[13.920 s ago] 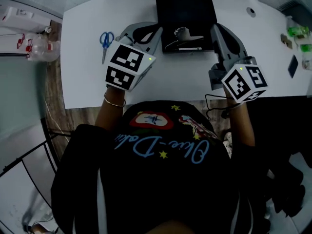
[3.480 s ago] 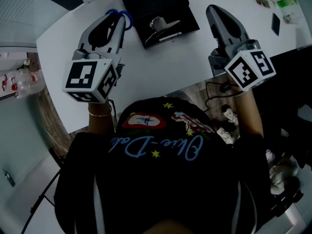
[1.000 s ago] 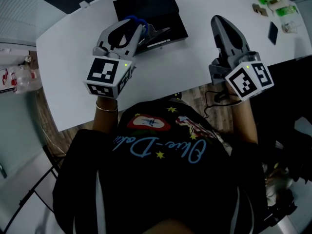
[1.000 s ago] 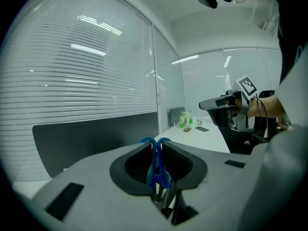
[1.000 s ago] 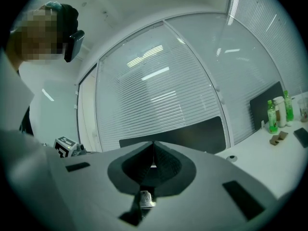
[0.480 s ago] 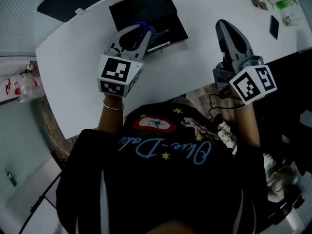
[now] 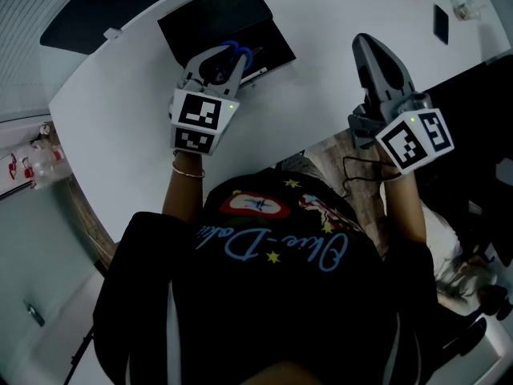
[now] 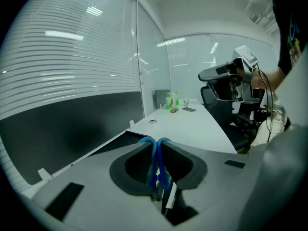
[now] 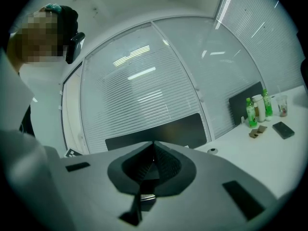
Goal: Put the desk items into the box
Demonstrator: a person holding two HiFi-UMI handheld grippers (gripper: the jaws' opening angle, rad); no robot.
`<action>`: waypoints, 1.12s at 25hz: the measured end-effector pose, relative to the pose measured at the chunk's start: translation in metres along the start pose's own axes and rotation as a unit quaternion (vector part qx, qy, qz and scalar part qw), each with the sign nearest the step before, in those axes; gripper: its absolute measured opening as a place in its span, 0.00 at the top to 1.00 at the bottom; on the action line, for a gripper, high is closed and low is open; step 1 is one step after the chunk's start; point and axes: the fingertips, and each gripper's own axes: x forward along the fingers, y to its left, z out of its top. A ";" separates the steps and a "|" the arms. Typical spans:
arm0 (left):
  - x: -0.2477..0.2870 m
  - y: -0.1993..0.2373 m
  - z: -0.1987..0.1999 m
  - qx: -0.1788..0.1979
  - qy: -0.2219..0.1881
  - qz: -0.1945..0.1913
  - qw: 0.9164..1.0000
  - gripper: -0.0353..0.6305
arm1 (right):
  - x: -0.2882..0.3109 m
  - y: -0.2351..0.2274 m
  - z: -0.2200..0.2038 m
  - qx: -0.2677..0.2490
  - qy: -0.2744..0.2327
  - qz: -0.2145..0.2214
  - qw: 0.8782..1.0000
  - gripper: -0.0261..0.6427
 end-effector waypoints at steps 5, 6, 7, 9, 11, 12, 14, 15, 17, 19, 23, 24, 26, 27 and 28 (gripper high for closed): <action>0.011 -0.003 -0.007 -0.002 0.009 -0.009 1.000 0.83 | -0.007 -0.008 -0.002 0.005 0.001 -0.014 1.000 0.94; 0.014 -0.003 -0.008 -0.001 0.011 -0.009 1.000 0.83 | -0.008 -0.009 -0.003 0.006 0.002 -0.016 1.000 0.94; 0.016 -0.003 -0.010 0.001 0.013 -0.010 1.000 0.83 | -0.008 -0.011 -0.003 0.006 0.002 -0.018 1.000 0.94; 0.021 -0.004 -0.014 0.008 0.021 -0.011 1.000 0.83 | -0.008 -0.013 -0.004 0.006 0.003 -0.022 1.000 0.94; 0.025 -0.004 -0.018 0.014 0.029 -0.014 0.999 0.83 | -0.007 -0.015 -0.004 0.007 0.002 -0.025 1.000 0.94; 0.028 -0.005 -0.020 0.015 0.032 -0.016 0.999 0.83 | -0.007 -0.015 -0.004 0.008 0.001 -0.026 1.000 0.94; 0.032 -0.006 -0.024 0.013 0.037 -0.022 0.999 0.83 | -0.007 -0.016 -0.005 0.009 0.001 -0.028 1.000 0.94; 0.034 -0.007 -0.026 0.012 0.040 -0.025 0.999 0.83 | -0.007 -0.017 -0.005 0.009 0.001 -0.029 1.000 0.94; 0.038 -0.008 -0.030 0.011 0.047 -0.031 0.998 0.83 | -0.007 -0.019 -0.006 0.010 0.002 -0.032 0.999 0.94; 0.042 -0.010 -0.035 0.014 0.056 -0.034 0.998 0.83 | -0.008 -0.021 -0.006 0.011 0.003 -0.036 0.999 0.94; 0.049 -0.015 -0.044 0.020 0.072 -0.043 0.996 0.83 | -0.010 -0.024 -0.008 0.013 0.003 -0.042 0.999 0.94; 0.051 -0.016 -0.048 0.019 0.074 -0.045 0.996 0.83 | -0.010 -0.025 -0.008 0.014 0.004 -0.044 0.999 0.94; 0.054 -0.017 -0.053 0.015 0.075 -0.048 0.996 0.83 | -0.011 -0.026 -0.009 0.015 0.004 -0.047 0.999 0.94; 0.056 -0.018 -0.054 0.015 0.075 -0.050 0.996 0.83 | -0.011 -0.027 -0.010 0.015 0.004 -0.048 0.999 0.94; 0.057 -0.018 -0.055 0.017 0.076 -0.052 0.996 0.83 | -0.011 -0.027 -0.010 0.015 0.003 -0.049 0.999 0.94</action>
